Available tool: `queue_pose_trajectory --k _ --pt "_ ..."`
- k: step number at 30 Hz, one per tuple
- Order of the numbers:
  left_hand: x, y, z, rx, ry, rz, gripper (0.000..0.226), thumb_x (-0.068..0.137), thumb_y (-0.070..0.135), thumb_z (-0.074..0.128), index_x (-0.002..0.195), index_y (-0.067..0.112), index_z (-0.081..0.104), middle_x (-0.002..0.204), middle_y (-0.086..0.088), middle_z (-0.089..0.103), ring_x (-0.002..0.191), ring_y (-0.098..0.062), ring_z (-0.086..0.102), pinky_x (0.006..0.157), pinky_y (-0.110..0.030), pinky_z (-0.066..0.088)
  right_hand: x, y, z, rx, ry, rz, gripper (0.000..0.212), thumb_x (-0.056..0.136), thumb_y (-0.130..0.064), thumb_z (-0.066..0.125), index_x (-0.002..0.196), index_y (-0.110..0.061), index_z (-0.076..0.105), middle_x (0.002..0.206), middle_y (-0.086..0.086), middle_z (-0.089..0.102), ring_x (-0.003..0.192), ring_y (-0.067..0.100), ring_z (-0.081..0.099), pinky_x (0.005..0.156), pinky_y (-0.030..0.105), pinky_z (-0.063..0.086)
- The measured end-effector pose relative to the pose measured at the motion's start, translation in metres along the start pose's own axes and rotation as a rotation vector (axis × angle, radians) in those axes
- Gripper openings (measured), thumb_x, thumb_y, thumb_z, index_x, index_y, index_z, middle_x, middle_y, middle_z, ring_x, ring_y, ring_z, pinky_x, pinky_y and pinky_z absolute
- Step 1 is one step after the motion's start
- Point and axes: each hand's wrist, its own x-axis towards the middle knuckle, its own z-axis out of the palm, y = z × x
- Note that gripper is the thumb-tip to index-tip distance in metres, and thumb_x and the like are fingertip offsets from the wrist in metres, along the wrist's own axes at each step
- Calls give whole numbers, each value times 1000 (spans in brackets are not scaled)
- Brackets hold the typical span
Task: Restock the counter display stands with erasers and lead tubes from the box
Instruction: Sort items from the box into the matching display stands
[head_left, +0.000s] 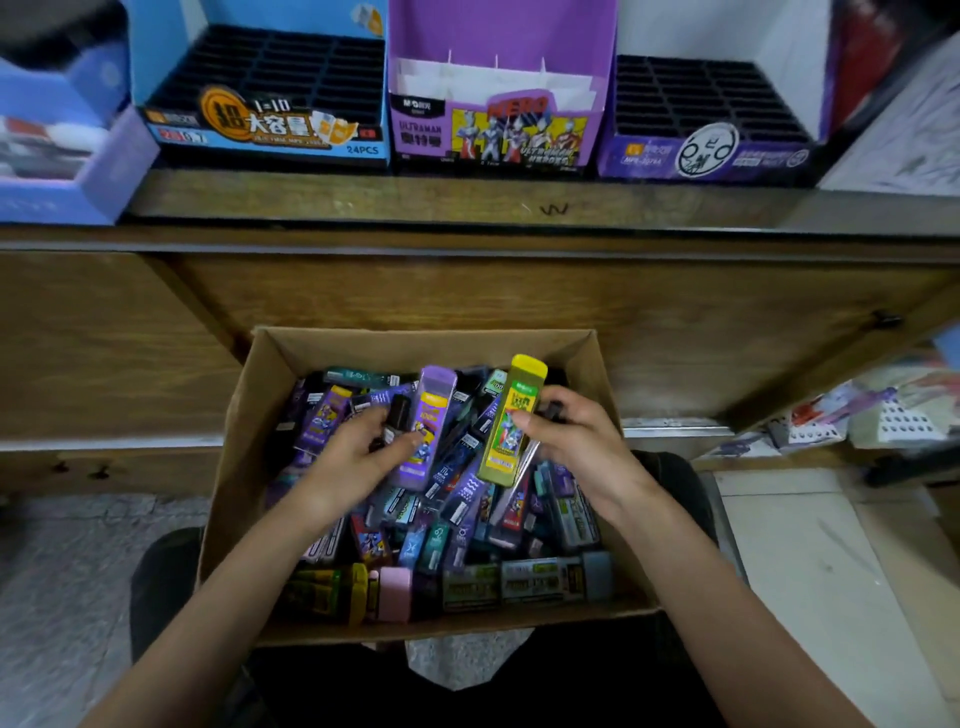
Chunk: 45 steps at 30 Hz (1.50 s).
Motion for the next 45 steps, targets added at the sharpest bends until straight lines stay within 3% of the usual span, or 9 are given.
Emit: queue_pose_trajectory --k 5,9,12,18,21,26,37,42,45 --pt "-4 -4 28 -254 7 -289 49 89 22 60 135 24 44 122 16 43 121 -5 42 95 -21 33 5 -17 5 -35 -69 0 11 83 -13 68 93 -15 64 77 -11 68 76 8 67 61 19 48" --pt "-3 -1 38 -449 -16 -315 86 71 52 69 143 23 33 142 18 35 130 -8 33 110 -34 24 4 -13 11 -65 -64 11 13 83 -14 69 96 -15 65 81 -8 71 81 11 67 70 26 49" --pt "-9 8 40 -364 -96 -197 64 68 62 66 125 40 48 117 33 54 123 -1 45 100 -21 35 3 -11 16 -49 -55 -26 9 83 -11 69 91 -15 66 74 -8 70 69 2 66 58 13 46" --pt "-10 15 39 -353 -57 -30 36 77 21 67 112 20 63 106 5 72 102 -12 66 83 -18 51 3 -14 15 -122 -15 -70 21 91 -23 59 111 -17 56 98 -4 67 79 2 66 72 21 54" --pt "-14 23 33 -354 -49 -3 35 76 20 67 110 19 63 105 4 72 101 -11 66 79 -15 51 1 -21 9 38 -27 -60 22 96 -21 50 117 -16 50 101 8 64 72 17 66 76 37 56" --pt "-15 49 21 -381 -20 43 40 74 19 69 113 14 61 105 0 72 100 -14 67 77 -16 51 0 -47 2 144 -62 -149 13 90 -15 55 103 -15 55 68 -3 58 55 16 57 61 34 55" --pt "11 146 7 -460 47 183 44 62 36 72 105 30 65 105 10 72 99 -8 66 87 -31 47 -4 -170 -30 330 4 -345 34 102 -19 23 117 -14 53 69 1 54 58 8 48 55 19 38" --pt "36 186 -4 -477 84 254 37 64 29 71 101 27 65 95 11 74 81 -2 68 62 -20 53 15 -242 -45 288 107 -510 23 102 -12 30 97 -13 53 75 1 52 64 10 48 61 21 40" --pt "50 204 -14 -451 79 275 36 63 34 72 99 33 67 99 9 73 86 -4 68 70 -23 53 40 -281 -54 230 130 -588 16 99 -6 39 92 -14 51 89 2 52 76 13 59 73 26 50"
